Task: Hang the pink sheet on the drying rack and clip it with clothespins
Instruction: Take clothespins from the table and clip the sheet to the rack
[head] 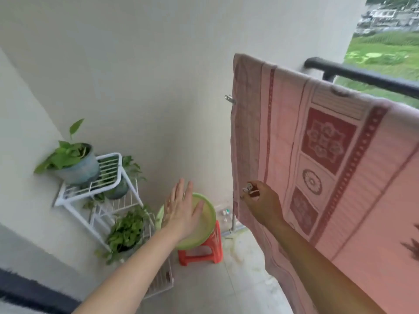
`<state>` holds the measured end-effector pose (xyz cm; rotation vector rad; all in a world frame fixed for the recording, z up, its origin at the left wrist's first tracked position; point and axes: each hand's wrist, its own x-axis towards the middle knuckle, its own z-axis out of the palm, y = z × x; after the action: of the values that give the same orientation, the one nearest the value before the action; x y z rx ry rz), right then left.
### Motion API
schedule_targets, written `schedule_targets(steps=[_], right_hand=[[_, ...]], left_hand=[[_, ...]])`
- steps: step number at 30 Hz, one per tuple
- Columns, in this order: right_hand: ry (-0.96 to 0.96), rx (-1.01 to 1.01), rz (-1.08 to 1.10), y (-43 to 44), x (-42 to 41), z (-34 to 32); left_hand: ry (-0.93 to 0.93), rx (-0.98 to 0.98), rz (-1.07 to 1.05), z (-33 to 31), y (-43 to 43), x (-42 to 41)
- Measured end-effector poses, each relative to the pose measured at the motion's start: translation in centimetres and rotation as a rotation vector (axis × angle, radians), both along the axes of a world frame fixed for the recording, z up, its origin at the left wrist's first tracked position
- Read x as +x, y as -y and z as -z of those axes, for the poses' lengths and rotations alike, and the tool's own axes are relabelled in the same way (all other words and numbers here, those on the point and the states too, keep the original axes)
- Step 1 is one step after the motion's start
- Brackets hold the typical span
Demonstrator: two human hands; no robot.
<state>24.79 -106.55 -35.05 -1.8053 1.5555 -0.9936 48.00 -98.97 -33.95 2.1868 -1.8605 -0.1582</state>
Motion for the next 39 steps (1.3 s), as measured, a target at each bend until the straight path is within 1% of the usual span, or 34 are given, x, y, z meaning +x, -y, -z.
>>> schedule_targets(steps=[3,6,10,12,14,16,19,23,27,31,35,37,39], right_hand=[[-0.007,0.038,0.009,7.2,2.2,-0.4],[-0.013,0.071,0.023,12.7,4.4,0.2],[-0.079,0.1,0.044,19.1,6.9,2.4],[-0.1,0.117,0.1,22.0,7.8,4.0],[-0.098,0.152,0.177,24.2,8.5,5.4],[-0.112,0.204,0.249,25.7,9.3,6.5],[-0.154,0.274,0.319,27.4,10.3,7.7],[-0.192,0.344,0.375,28.4,11.2,8.9],[-0.209,0.395,0.416,28.5,11.2,10.2],[-0.204,0.432,0.447,28.4,11.4,11.0],[-0.198,0.456,0.455,28.4,12.1,11.3],[-0.21,0.467,0.442,28.7,12.4,11.3],[-0.221,0.469,0.435,29.1,12.4,11.2]], left_hand=[[0.0,0.025,0.039,0.3,7.0,2.7],[-0.039,0.059,0.049,1.4,12.5,5.3],[-0.085,0.134,0.095,4.7,20.8,8.9],[-0.119,0.2,0.125,7.0,25.3,10.1],[-0.193,0.272,0.167,9.2,29.6,10.9],[-0.31,0.342,0.19,11.2,33.6,11.3],[-0.448,0.439,0.266,13.5,39.0,11.0],[-0.615,0.543,0.396,15.3,44.0,9.0],[-0.659,0.681,0.552,16.8,48.8,6.4],[-0.701,0.679,0.747,17.3,53.4,3.9],[-0.961,0.803,0.894,18.0,56.1,2.6],[-1.03,0.832,0.887,18.6,56.6,2.6],[-1.098,0.83,0.764,19.0,56.6,2.6]])
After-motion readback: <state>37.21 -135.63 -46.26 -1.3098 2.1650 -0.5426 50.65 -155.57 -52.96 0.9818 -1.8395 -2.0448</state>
